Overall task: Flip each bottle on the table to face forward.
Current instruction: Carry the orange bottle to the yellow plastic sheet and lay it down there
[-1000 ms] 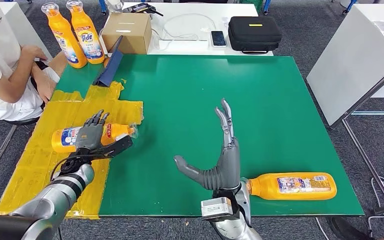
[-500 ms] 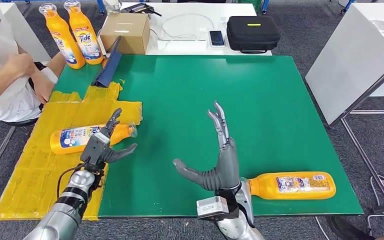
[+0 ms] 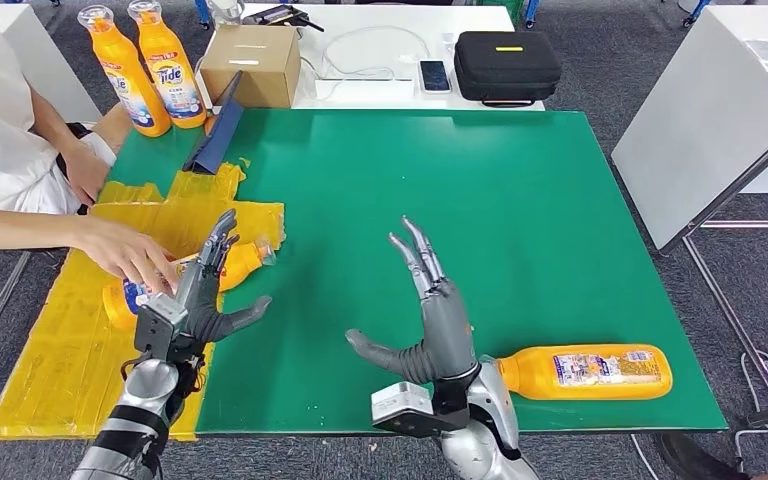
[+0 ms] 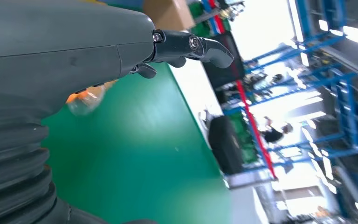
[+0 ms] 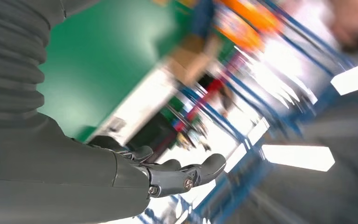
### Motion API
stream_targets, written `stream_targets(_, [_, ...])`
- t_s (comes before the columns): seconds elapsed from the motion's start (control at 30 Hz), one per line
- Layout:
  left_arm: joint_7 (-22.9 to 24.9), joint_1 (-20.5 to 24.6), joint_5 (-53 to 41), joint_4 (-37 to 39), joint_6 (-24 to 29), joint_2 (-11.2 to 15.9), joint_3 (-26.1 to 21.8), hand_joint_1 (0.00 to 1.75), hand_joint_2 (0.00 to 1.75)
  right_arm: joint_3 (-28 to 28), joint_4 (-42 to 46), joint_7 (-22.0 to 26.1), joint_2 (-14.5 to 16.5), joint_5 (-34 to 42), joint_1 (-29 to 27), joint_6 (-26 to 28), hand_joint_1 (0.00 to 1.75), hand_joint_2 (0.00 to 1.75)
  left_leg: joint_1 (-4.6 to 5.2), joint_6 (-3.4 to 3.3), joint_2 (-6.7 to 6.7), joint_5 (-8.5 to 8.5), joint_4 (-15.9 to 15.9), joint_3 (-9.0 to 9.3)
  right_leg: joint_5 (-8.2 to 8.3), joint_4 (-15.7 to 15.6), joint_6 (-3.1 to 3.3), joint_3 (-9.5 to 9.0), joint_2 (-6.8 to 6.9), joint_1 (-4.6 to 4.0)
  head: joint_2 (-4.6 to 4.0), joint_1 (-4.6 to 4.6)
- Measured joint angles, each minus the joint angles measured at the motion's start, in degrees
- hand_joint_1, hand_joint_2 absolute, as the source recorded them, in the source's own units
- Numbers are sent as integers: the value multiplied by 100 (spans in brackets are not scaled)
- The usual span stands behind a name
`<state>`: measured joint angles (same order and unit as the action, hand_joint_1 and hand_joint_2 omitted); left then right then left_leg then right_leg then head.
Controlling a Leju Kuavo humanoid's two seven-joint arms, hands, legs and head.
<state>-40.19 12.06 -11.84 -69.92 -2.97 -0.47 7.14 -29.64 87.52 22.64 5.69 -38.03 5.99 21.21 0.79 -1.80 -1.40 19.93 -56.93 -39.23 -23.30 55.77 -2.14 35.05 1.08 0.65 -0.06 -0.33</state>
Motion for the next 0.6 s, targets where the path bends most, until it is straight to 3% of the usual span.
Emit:
stream_targets(0.1, [0, -336, -76, -419, -80, -20, 96, 0, 175, 26, -182, -331, -374, -545, -7, -429, 0, 175, 2, -6, 12, 9, -1, 0, -12, -5, -3, 28, 3, 5, 1, 1])
stream_targets(0.27, [1, -603, -268, -663, -23, -120, 252, 0, 175, 140, -346, -476, -1174, -1138, -208, -773, 0, 175, 10, -14, 37, 11, -2, -4, -10, -5, -22, -4, 18, 13, 0, 2])
stream_targets(0.6, [2, -622, -305, -679, 45, -296, 378, 0, 175, 506, -343, -703, -2193, -1254, -485, -1210, 0, 175, 10, -18, 31, 9, -4, -10, -1, -5, -36, -11, 16, 12, -1, -1])
